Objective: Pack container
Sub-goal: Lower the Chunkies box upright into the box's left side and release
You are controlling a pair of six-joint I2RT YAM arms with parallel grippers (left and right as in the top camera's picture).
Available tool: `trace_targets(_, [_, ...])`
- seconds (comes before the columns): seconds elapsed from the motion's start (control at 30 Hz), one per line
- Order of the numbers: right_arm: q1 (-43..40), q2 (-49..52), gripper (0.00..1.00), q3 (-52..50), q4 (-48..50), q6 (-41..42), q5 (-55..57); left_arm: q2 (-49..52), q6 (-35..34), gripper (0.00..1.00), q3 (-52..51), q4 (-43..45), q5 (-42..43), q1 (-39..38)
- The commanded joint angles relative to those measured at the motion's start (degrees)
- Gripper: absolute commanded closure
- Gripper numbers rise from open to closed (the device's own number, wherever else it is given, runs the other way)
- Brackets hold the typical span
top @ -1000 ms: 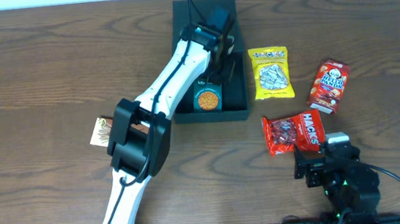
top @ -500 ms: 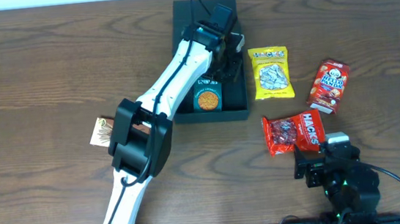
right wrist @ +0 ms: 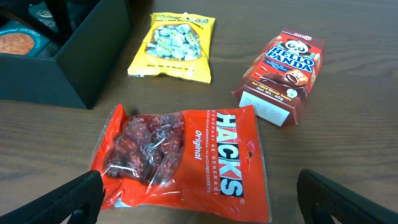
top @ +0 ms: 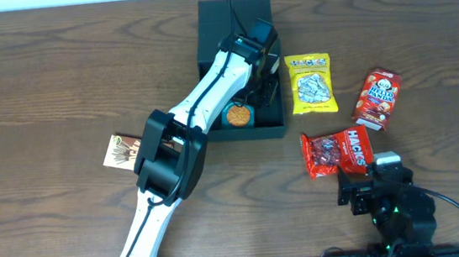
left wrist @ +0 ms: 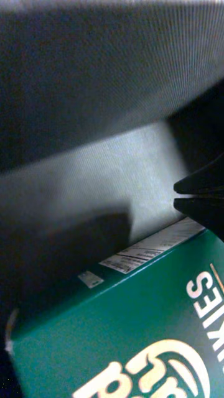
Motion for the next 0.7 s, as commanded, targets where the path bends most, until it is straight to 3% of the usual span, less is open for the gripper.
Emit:
trace_targets(0.0, [-0.3, -0.3, 0.01, -0.5, -0.1, 0.5, 0.7, 1.0, -3.1, 0.94, -0.4, -1.3, -6.6, 0.0])
trace_targets(0.47, [-0.3, -0.3, 0.01, -0.5, -0.1, 0.5, 0.7, 1.0, -8.9, 0.94, -0.4, -2.4, -16.5, 0.3])
trace_targets(0.67, [-0.3, -0.3, 0.01, -0.5, -0.1, 0.5, 0.7, 0.8, -9.9, 0.94, -0.4, -2.3, -17.1, 1.0])
